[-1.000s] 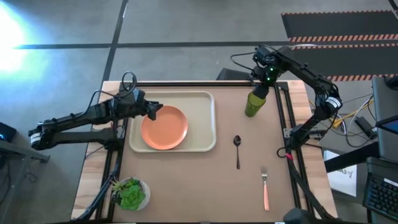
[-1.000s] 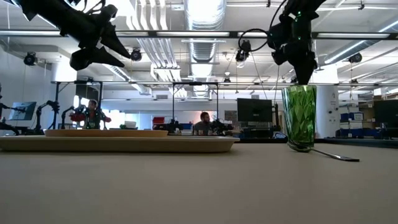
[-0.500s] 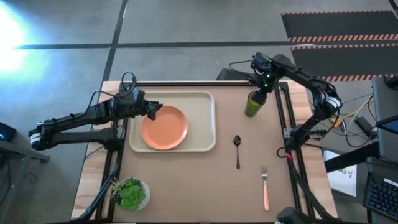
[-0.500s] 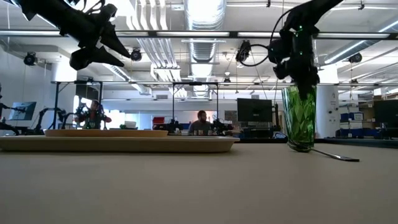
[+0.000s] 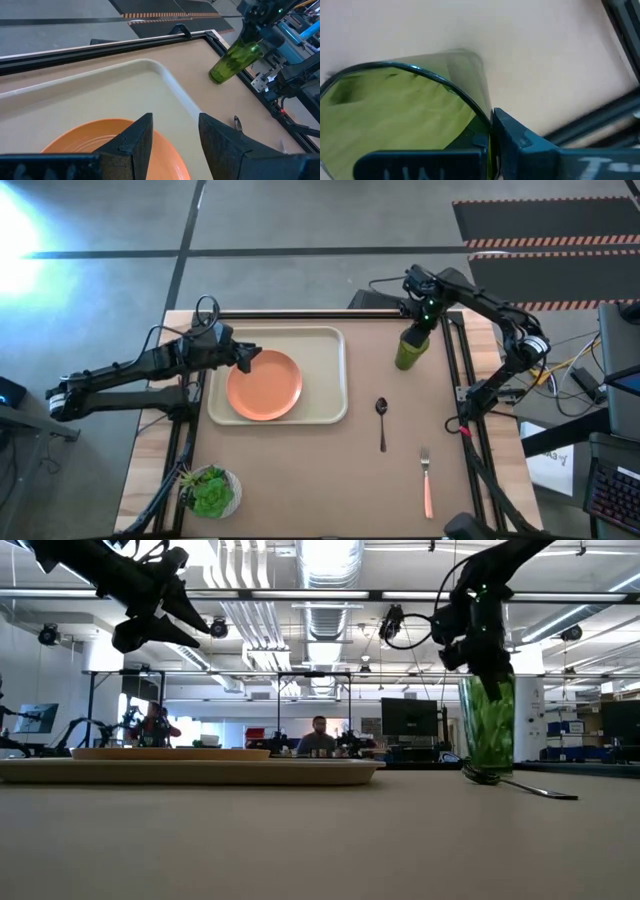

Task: Pick and place plate/cup/fork/spoon on tray
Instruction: Put the green glass on the white serving tray to the right of the orange plate

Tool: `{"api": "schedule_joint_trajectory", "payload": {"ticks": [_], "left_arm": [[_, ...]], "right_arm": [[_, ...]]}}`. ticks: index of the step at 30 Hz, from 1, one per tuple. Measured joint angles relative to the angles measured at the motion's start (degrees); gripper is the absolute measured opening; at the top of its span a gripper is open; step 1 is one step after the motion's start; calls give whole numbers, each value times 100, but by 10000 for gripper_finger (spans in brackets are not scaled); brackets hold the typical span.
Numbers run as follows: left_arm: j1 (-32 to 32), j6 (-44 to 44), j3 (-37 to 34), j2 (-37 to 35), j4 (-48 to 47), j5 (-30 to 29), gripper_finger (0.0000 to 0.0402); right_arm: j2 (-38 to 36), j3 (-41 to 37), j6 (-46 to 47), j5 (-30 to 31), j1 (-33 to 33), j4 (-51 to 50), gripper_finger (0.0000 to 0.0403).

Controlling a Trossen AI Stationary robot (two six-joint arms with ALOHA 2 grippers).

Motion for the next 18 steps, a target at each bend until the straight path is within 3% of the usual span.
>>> {"api": "schedule_joint_trajectory", "payload": {"ticks": [6,18], "left_arm": [[0,0,-3,2,0,-1,141],[0,4,-7,-11,-2,59,141]], "right_arm": [[0,698,211,-175,141,153,9],[118,2349,946,-1432,930,1039,9]]}}
